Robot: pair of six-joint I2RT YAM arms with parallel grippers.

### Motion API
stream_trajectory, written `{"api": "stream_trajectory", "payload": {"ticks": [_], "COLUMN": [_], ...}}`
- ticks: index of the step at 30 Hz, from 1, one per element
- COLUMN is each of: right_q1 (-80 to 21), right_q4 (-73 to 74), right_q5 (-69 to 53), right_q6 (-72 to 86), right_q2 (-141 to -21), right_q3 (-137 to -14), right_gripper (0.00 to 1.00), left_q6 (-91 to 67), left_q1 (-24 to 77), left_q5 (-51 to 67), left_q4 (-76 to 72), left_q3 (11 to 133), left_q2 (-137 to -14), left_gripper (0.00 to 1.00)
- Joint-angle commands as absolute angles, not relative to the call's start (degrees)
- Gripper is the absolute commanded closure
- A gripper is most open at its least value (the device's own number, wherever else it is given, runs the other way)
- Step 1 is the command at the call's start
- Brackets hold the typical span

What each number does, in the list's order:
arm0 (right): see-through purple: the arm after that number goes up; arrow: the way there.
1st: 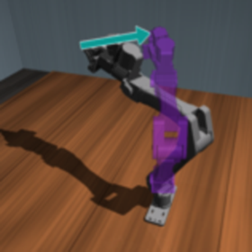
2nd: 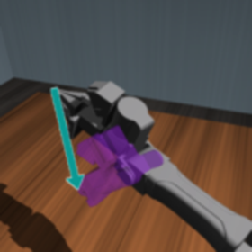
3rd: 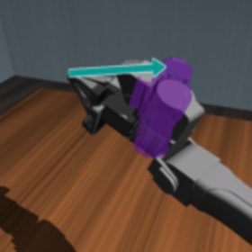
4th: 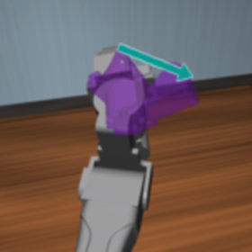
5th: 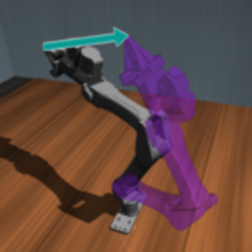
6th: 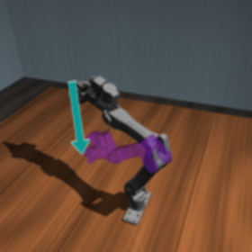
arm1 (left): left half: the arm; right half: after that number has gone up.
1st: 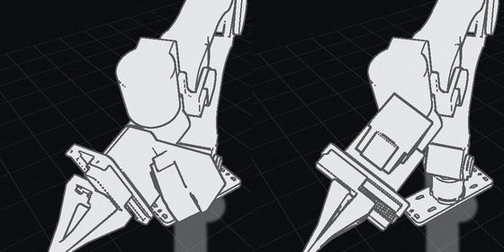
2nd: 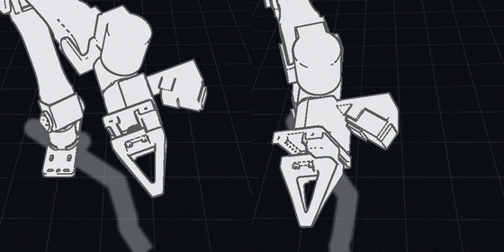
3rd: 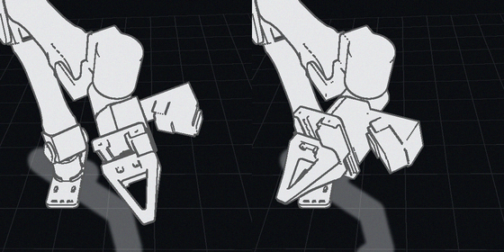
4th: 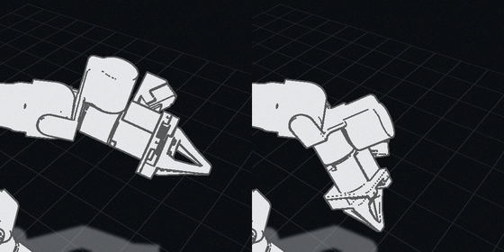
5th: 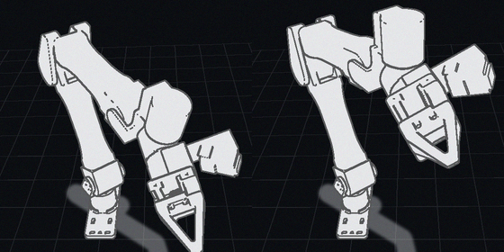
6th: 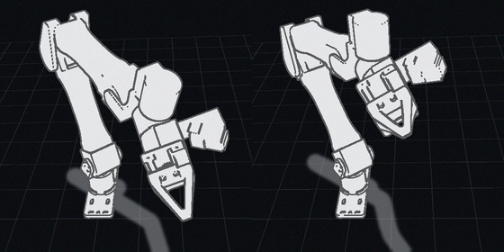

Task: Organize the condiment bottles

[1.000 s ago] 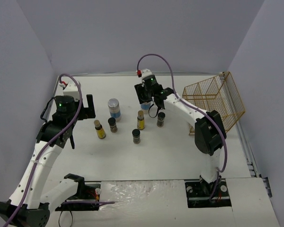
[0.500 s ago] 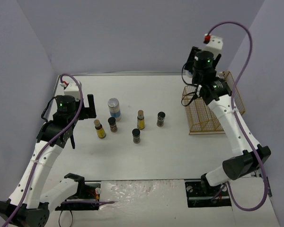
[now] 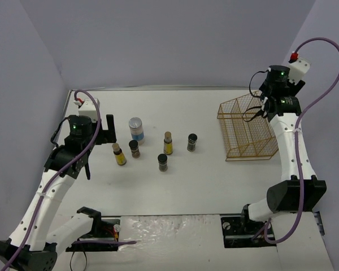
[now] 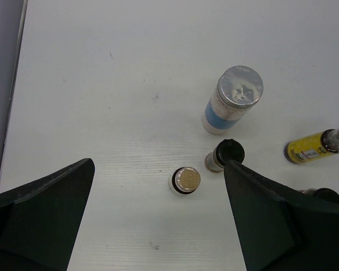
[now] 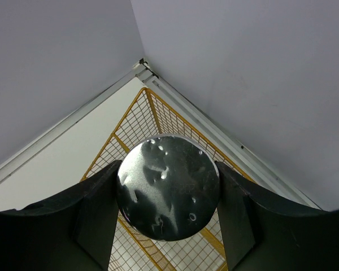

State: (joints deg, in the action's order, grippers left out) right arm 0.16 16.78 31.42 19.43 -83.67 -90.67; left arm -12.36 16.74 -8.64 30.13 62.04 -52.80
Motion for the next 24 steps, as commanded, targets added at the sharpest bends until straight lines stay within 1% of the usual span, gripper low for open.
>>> {"api": "stream_trajectory", "payload": {"ticks": [1,7,15,24], "right_q1": [2.1,4.6,6.1,6.2], "right_q4": [11.3,11.3,11.4,12.9], "right_q5": [30.3,30.0,33.5,35.4], "right_q6": [21.6,23.2,29.6,34.5], "right_q2": [-80.6,-80.9,-84.0,-87.5], "right_q3": [-90.7,-88.8,-84.7,-84.9], "right_gripper": [1.00,1.00,1.00,1.00], "left_q6": [-12.2,-12.2,-12.2,-12.3], "left_q1": [17.4,17.6,17.6,17.7], "left_q5": [-9.5,-9.2,-9.2,-9.1], "left_q4": [27.0,26.9,26.7,26.6], "left_q3": [63.5,63.5,63.3,63.1], "left_q2": [-52.0,-52.2,-52.0,-51.9], "left_gripper": [0.03,0.03,0.03,0.03]}}
